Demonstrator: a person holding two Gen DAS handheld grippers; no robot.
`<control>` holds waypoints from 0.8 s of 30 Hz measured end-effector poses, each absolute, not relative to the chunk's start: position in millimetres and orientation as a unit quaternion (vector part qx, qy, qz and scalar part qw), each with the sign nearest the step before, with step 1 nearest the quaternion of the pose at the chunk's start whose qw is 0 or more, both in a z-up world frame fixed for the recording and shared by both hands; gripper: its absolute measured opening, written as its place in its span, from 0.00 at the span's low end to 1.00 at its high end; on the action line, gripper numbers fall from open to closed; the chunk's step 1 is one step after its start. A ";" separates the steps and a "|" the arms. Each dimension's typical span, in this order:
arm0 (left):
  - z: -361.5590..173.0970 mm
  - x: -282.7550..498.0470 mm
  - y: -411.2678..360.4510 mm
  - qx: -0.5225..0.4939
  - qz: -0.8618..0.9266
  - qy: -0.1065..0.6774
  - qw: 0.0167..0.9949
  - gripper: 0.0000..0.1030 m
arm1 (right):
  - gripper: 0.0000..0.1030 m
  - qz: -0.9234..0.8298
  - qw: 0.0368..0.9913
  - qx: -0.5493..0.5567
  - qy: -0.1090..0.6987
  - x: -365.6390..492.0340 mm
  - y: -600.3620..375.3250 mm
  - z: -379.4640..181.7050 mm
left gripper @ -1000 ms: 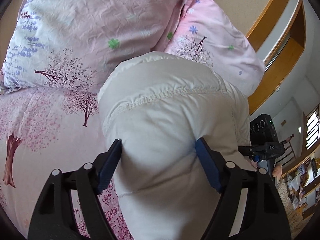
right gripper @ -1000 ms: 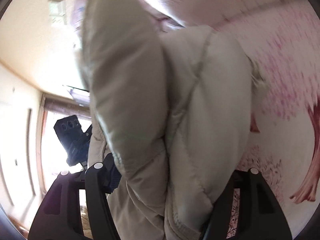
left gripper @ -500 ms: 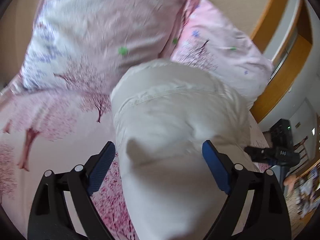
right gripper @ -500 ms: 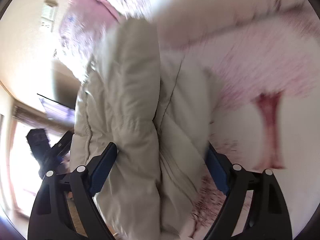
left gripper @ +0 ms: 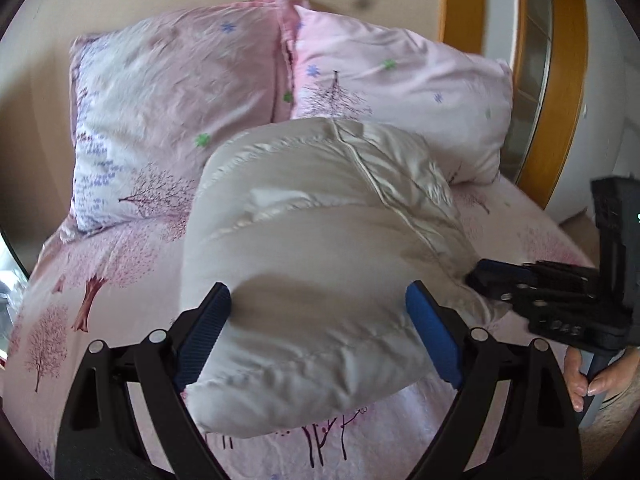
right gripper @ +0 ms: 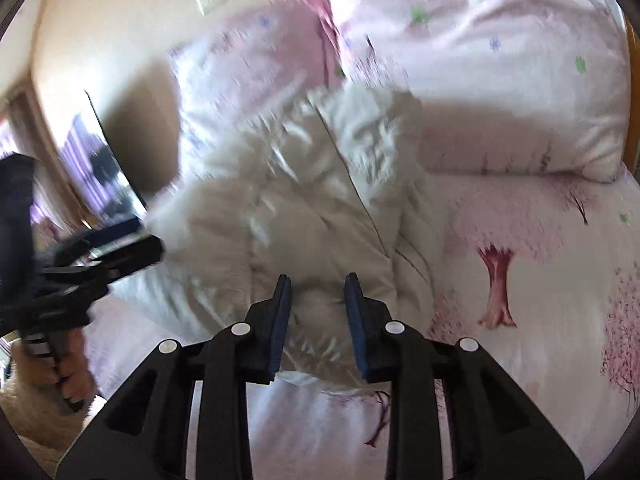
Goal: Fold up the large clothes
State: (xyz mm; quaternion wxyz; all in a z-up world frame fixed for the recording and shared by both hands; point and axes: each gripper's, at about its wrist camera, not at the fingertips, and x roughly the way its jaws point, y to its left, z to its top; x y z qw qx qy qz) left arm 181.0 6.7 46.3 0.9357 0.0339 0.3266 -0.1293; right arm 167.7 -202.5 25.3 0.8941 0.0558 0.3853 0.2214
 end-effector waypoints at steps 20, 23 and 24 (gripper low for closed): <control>16.1 181.3 -21.3 0.097 -0.104 0.318 0.937 0.98 | 0.64 0.206 0.856 0.240 0.409 298.4 -239.1 51.9; 16.6 182.9 -20.5 0.093 -0.103 0.317 0.938 0.98 | 0.28 0.204 0.861 0.216 0.413 302.0 -228.9 45.8; 17.3 183.4 -20.3 0.092 -0.104 0.316 0.939 0.98 | 0.20 0.197 0.865 0.212 0.410 301.8 -229.6 44.8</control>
